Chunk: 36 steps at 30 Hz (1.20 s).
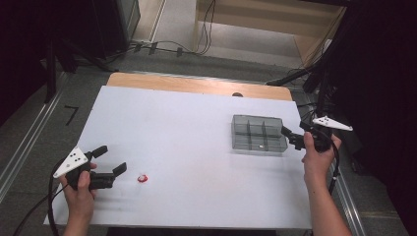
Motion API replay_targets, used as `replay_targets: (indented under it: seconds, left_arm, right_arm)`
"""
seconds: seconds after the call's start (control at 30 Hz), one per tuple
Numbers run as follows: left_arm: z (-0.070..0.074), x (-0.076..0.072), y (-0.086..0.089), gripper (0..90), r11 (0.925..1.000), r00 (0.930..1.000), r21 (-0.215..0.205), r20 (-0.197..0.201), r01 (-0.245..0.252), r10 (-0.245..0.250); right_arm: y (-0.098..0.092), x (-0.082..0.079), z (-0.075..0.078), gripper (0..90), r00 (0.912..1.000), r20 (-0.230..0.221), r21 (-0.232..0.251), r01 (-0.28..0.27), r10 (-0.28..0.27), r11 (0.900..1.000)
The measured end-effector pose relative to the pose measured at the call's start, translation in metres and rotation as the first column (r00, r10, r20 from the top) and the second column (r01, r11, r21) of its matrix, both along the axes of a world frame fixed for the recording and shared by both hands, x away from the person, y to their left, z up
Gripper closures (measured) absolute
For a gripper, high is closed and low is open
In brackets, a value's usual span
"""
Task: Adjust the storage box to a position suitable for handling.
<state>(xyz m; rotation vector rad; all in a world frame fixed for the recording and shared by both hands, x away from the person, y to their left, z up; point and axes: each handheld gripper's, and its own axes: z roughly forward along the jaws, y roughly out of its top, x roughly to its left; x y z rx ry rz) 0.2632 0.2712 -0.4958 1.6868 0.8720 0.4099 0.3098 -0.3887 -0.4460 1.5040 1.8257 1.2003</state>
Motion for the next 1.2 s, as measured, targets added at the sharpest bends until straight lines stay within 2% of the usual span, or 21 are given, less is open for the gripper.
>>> replay_targets:
  seconds: [0.13,0.2,0.27,0.3,0.33,0.4,0.47,0.53,0.67,0.8,0.93,1.0,1.1,1.2]
  left_arm:
    - [0.000,0.000,0.001,0.0,1.0000,1.0000,-0.002,-0.001,-0.004,0.004]
    - [0.000,0.000,0.001,0.0,1.0000,1.0000,-0.005,-0.002,-0.005,0.005]
    - [0.000,0.000,0.001,0.0,1.0000,1.0000,-0.006,-0.002,-0.004,0.004]
    - [0.000,0.000,0.001,0.0,1.0000,1.0000,-0.006,-0.002,-0.003,0.003]
    - [0.000,0.001,0.001,0.0,1.0000,1.0000,-0.006,-0.002,-0.001,0.001]
    - [0.000,0.001,0.001,0.0,1.0000,1.0000,-0.006,-0.002,-0.001,0.001]
    - [0.000,0.001,0.001,0.0,1.0000,1.0000,-0.006,-0.002,0.000,0.000]
    - [0.000,0.001,0.001,0.0,1.0000,1.0000,-0.006,-0.001,0.000,-0.001]
    - [0.000,0.001,0.001,0.0,1.0000,1.0000,-0.006,-0.001,0.002,-0.002]
    - [0.000,0.001,0.001,0.0,0.9999,1.0000,-0.010,-0.001,0.005,-0.005]
    - [0.000,0.001,0.001,0.0,0.9999,1.0000,-0.010,-0.001,0.008,-0.008]
    - [0.000,0.001,0.001,0.0,0.9999,1.0000,-0.011,-0.001,0.010,-0.010]
    - [0.000,0.001,0.001,0.0,0.9999,0.9999,-0.011,-0.002,0.011,-0.011]
    - [0.000,0.001,0.001,0.0,0.9999,0.9999,-0.010,-0.002,0.010,-0.011]
  right_arm:
    - [-0.002,0.010,-0.002,18.3,0.9992,-0.039,-0.014,0.010,-0.010,1.000]
    - [-0.002,0.015,-0.002,27.2,0.9979,-0.061,-0.028,0.019,-0.020,0.999]
    - [-0.004,0.021,-0.002,36.8,0.9962,-0.087,-0.029,0.002,-0.004,1.000]
    - [-0.004,0.021,-0.002,36.8,0.9962,-0.087,-0.029,0.002,-0.004,1.000]
    - [-0.006,0.027,-0.003,51.3,0.9922,-0.124,-0.029,-0.007,0.004,1.000]
    - [-0.006,0.031,-0.004,61.6,0.9895,-0.145,-0.042,-0.006,0.000,0.999]
    - [-0.006,0.037,-0.007,69.5,0.9790,-0.203,-0.084,-0.008,-0.010,0.996]
    - [-0.007,0.043,-0.009,76.4,0.9681,-0.250,-0.106,-0.020,-0.007,0.994]
    - [-0.005,0.052,-0.013,87.4,0.9543,-0.299,-0.132,-0.043,0.001,0.990]
    - [-0.006,0.058,-0.019,88.1,0.9467,-0.322,-0.122,-0.038,-0.003,0.992]
    - [-0.010,0.060,-0.021,88.2,0.9496,-0.311,-0.102,0.009,-0.040,0.995]
    - [-0.012,0.061,-0.024,88.2,0.9444,-0.325,-0.106,0.019,-0.052,0.994]
    - [-0.013,0.062,-0.029,88.2,0.9360,-0.350,-0.102,0.007,-0.042,0.995]
    - [-0.013,0.061,-0.030,88.3,0.9348,-0.353,-0.100,0.009,-0.044,0.995]
